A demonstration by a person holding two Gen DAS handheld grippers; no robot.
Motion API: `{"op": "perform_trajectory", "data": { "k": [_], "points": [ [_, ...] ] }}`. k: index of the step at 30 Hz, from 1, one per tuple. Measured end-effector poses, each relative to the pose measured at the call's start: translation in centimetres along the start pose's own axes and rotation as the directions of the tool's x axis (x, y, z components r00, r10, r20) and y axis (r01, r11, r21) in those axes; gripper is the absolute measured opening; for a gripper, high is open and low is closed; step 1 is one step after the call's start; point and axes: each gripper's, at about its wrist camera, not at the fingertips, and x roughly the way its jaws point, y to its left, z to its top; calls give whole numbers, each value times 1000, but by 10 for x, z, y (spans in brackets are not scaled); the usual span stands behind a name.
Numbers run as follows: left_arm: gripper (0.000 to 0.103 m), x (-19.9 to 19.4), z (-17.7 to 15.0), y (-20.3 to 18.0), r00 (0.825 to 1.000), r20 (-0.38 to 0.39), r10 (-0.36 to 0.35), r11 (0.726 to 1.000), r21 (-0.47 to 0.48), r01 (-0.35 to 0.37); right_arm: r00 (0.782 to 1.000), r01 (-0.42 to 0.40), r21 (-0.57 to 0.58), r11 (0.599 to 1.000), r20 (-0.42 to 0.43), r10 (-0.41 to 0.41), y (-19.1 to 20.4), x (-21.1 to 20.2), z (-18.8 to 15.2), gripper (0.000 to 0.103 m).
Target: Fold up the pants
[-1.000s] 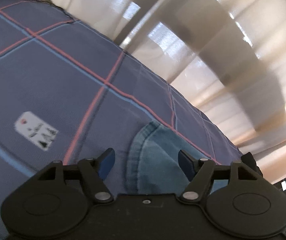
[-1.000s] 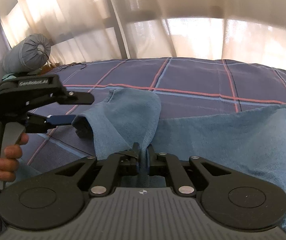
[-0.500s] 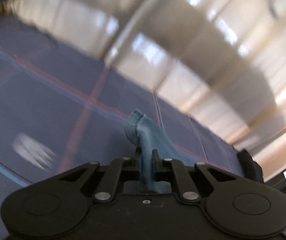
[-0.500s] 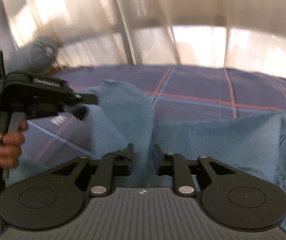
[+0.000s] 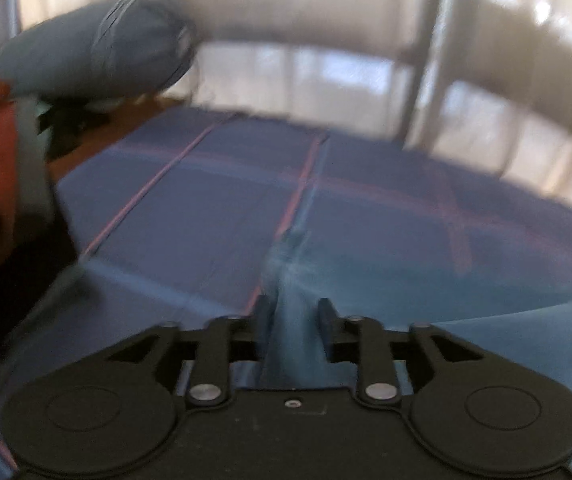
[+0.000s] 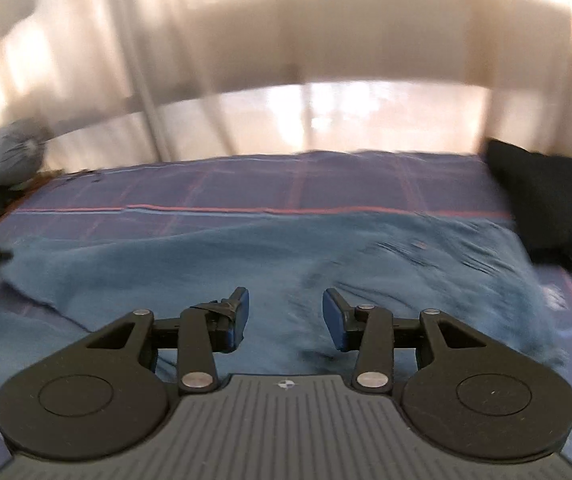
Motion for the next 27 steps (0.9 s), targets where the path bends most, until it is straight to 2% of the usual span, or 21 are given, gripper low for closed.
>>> {"op": "perform_trajectory", "data": {
  "k": [4,7,9,12,15,18,20,23,27],
  "points": [
    [103,-5,7,16,998,27,-60,990,-130,63,996,84,39,996,-23,-83,-31,-12,-3,71],
    [103,-14,23,23,994,86,-64,981,-180,78,989,148,49,988,-21,-147,-55,-18,0,73],
    [103,-12,32,23,994,88,-62,980,-181,77,986,167,76,983,-21,-166,-70,-16,6,77],
    [103,11,40,19,997,8,-75,981,-180,75,982,190,115,975,-12,-190,-98,-9,16,89],
    [103,29,40,18,997,-40,-71,981,-181,63,973,232,142,962,-24,-231,-120,7,27,90],
    [103,34,39,13,997,-30,-66,986,-157,61,959,282,172,944,-57,-277,-144,27,34,95],
    [103,37,40,10,997,-32,-72,988,-137,67,959,282,211,936,-72,-273,-157,39,38,95],
    [103,41,43,2,997,-35,-70,993,-94,67,971,240,257,936,-78,-228,-167,58,44,95],
    [103,42,42,-7,998,-33,-47,998,-39,46,975,222,244,944,-67,-212,-164,82,52,97]
  ]
}}
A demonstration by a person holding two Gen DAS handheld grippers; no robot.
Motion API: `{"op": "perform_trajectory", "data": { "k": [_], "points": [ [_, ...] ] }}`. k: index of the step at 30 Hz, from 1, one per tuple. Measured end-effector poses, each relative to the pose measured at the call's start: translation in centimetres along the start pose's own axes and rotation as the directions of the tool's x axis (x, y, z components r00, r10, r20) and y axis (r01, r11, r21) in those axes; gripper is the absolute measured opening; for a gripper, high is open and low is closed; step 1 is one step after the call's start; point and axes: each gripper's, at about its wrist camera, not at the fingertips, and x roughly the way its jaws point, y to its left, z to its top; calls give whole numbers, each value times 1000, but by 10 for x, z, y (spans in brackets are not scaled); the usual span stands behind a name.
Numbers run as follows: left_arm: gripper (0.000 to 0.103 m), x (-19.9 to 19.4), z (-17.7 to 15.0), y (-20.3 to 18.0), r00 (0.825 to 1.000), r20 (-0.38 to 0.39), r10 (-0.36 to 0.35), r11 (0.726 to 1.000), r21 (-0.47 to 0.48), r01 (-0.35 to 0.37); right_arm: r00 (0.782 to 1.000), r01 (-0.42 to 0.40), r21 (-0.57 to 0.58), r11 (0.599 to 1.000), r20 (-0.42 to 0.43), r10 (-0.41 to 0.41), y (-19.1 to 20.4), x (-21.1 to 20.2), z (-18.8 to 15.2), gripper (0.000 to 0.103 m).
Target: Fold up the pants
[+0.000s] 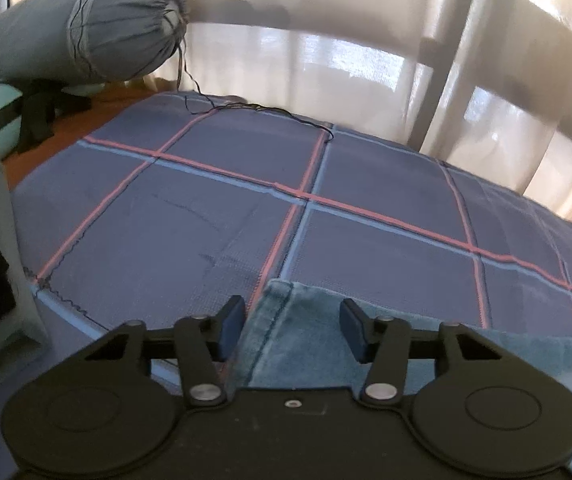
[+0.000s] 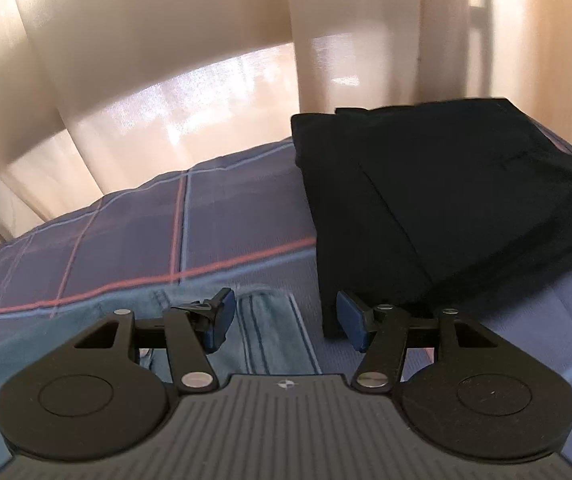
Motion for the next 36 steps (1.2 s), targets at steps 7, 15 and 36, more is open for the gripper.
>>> {"op": "perform_trajectory", "data": {
  "k": [7,15,36],
  "points": [
    [103,-2,-4,1,1000,0,-16,999,40,16,994,-78,-73,994,-75,73,15,15,5,86],
    [103,-14,15,-5,994,110,-2,1000,17,0,998,-43,-126,991,40,49,27,-13,7,57],
    [103,73,63,-19,999,40,-14,977,-212,22,1000,26,-5,1000,4,-26,13,11,3,64]
  ]
}}
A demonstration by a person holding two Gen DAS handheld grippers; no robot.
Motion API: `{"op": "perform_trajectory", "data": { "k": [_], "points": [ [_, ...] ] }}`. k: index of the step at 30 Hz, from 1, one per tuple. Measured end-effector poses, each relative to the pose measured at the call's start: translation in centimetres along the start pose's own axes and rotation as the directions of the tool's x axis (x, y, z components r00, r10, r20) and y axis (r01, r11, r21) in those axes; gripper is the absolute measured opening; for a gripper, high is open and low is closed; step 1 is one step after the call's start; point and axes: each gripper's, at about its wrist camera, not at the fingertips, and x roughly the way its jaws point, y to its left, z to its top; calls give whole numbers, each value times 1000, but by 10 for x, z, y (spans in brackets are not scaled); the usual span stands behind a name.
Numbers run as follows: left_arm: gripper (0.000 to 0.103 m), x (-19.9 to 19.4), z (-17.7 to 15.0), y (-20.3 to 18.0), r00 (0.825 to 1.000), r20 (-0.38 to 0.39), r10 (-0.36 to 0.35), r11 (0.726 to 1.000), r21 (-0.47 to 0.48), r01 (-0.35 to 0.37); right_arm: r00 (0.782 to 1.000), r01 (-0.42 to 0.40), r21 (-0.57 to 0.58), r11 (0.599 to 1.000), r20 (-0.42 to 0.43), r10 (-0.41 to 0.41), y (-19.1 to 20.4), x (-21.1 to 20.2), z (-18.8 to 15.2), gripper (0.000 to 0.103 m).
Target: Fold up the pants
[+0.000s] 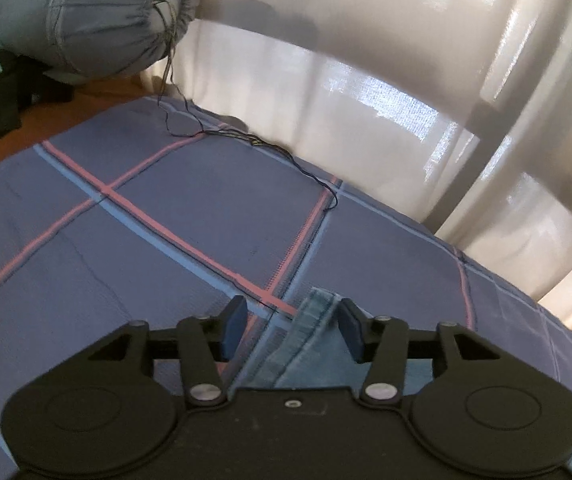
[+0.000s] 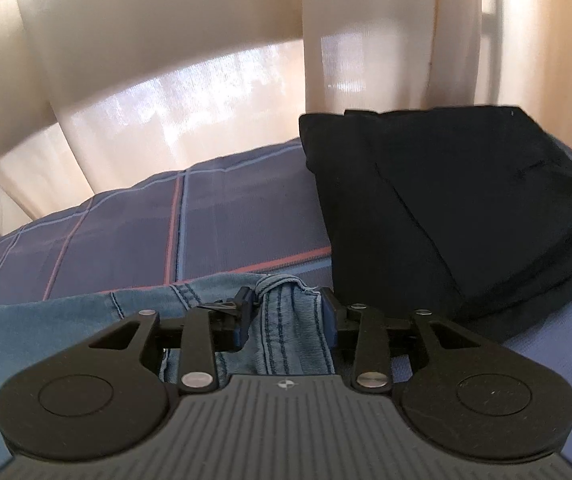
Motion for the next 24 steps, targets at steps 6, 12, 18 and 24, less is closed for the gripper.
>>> {"op": "perform_trajectory", "data": {
  "k": [6,12,18,24],
  "points": [
    [103,13,7,-28,998,-50,-38,994,97,42,1000,-5,4,1000,-19,5,1,4,1,72],
    [103,22,3,-49,999,-47,26,973,230,-14,999,-9,-29,1000,-43,8,3,9,6,77],
    [103,19,15,-57,999,-26,27,982,186,-21,999,-20,-13,1000,-44,19,2,8,13,55],
    [103,-19,56,-75,992,69,-107,993,55,103,994,-91,80,993,62,86,-8,-26,20,54]
  ]
}}
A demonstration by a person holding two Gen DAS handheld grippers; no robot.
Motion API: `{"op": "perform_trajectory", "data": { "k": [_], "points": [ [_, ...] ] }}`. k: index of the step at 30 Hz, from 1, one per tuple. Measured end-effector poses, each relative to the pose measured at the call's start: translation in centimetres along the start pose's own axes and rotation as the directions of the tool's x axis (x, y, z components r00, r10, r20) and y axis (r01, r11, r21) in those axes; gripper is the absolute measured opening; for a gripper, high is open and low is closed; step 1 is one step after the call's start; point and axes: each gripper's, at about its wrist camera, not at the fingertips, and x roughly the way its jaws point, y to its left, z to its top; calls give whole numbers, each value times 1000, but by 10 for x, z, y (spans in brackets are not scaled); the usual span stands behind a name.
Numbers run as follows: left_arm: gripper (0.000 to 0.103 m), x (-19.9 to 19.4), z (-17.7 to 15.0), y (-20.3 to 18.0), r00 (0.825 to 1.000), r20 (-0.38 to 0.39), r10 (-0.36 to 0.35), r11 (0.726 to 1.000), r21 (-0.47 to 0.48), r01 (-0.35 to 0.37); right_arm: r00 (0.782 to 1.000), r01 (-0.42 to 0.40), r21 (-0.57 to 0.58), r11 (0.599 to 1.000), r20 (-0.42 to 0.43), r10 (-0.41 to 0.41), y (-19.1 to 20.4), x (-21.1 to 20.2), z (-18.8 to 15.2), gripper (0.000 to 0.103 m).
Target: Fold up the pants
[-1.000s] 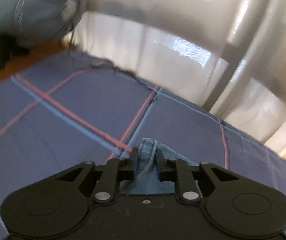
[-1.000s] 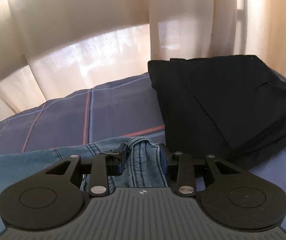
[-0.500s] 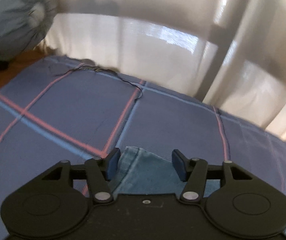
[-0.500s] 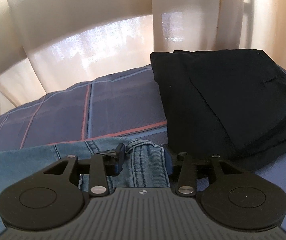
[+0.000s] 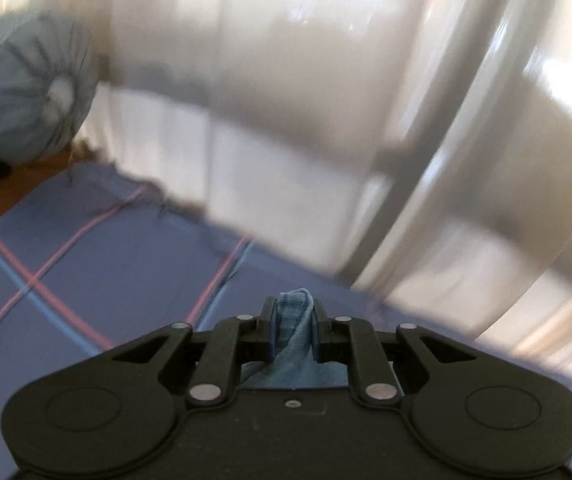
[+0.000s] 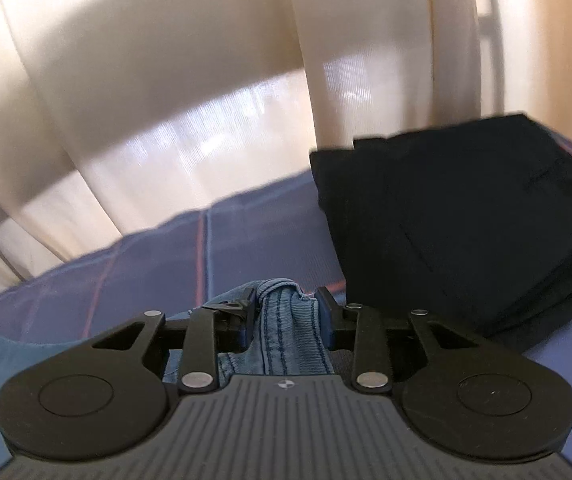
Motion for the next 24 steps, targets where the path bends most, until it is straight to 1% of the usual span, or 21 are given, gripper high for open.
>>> {"op": "perform_trajectory", "data": {
  "k": [2,3,7,10,13,14,15,17,18,20,22,24],
  "points": [
    [103,-17,11,-7,998,38,-57,998,-32,58,999,-17,13,1000,35,17,-2,-15,2,54],
    [103,-28,17,-10,994,59,-91,995,-45,94,998,-32,26,999,52,30,-4,-24,4,54],
    [103,-70,30,-7,977,120,-176,980,-76,186,990,-93,59,994,108,87,-14,-59,7,53],
    [103,-107,30,12,961,157,-227,965,-97,243,977,-159,70,985,152,147,-23,-89,4,53],
    [103,-146,18,42,947,180,-267,950,-118,290,960,-225,81,971,191,207,-32,-120,-7,53],
    [103,-158,12,53,942,182,-281,947,-110,303,953,-247,68,967,197,229,-34,-131,-12,53],
    [103,-172,2,65,942,183,-283,948,-99,304,947,-263,51,963,203,248,-36,-143,-19,53],
    [103,-192,-19,85,943,174,-284,947,-102,304,935,-304,32,952,200,292,-38,-162,-36,53],
    [103,-202,-34,97,947,160,-280,949,-105,298,934,-315,22,949,185,306,-40,-171,-46,52],
    [103,-218,-63,117,955,124,-268,951,-121,283,938,-318,0,948,144,315,-43,-185,-70,51],
    [103,-230,-97,136,968,77,-240,957,-148,249,945,-312,-12,950,99,312,-46,-195,-96,50],
    [103,-242,-129,153,974,42,-224,960,-164,228,956,-290,-14,957,52,290,-48,-201,-119,48]
  ]
}}
